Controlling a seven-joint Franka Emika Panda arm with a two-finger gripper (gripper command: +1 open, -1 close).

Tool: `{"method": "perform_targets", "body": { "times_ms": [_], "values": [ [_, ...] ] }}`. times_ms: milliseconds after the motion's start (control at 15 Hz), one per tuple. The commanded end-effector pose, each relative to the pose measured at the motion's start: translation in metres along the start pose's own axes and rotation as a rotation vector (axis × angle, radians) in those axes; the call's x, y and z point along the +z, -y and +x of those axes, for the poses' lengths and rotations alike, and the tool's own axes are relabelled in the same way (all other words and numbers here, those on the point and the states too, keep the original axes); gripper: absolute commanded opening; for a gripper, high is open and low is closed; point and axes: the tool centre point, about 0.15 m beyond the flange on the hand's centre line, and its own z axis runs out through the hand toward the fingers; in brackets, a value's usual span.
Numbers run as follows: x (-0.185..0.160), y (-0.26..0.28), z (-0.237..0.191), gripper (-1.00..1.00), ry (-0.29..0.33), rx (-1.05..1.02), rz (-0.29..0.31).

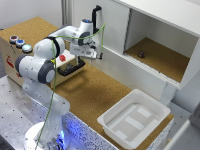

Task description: Grasp the drawer handle and close it

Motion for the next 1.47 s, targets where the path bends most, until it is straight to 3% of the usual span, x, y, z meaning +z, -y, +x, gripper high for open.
{"method": "perform_targets", "body": {
  "times_ms": [0,200,267,467,733,933,1000,1200,1400],
  "values": [
    [0.027,-0.012,0.01,1.0,-0.016,0.227,0.104],
    [0.031,-0.019,0.002,1.0,-0.033,0.361,0.11],
    [0.034,-0.018,-0.001,1.0,-0.025,0.348,0.109],
    [0.039,-0.014,-0.023,1.0,-0.086,0.316,0.109],
    [0.048,-0.007,-0.043,1.0,-0.093,0.28,0.113],
    [0.04,-0.002,-0.052,1.0,-0.177,0.232,0.094],
    [0.038,-0.005,-0.053,-1.0,-0.207,0.227,0.1],
    [0.038,-0.017,-0.047,-1.0,-0.234,0.183,0.107],
    [0.047,-0.027,-0.036,-1.0,-0.204,0.144,0.142]
  ]
}}
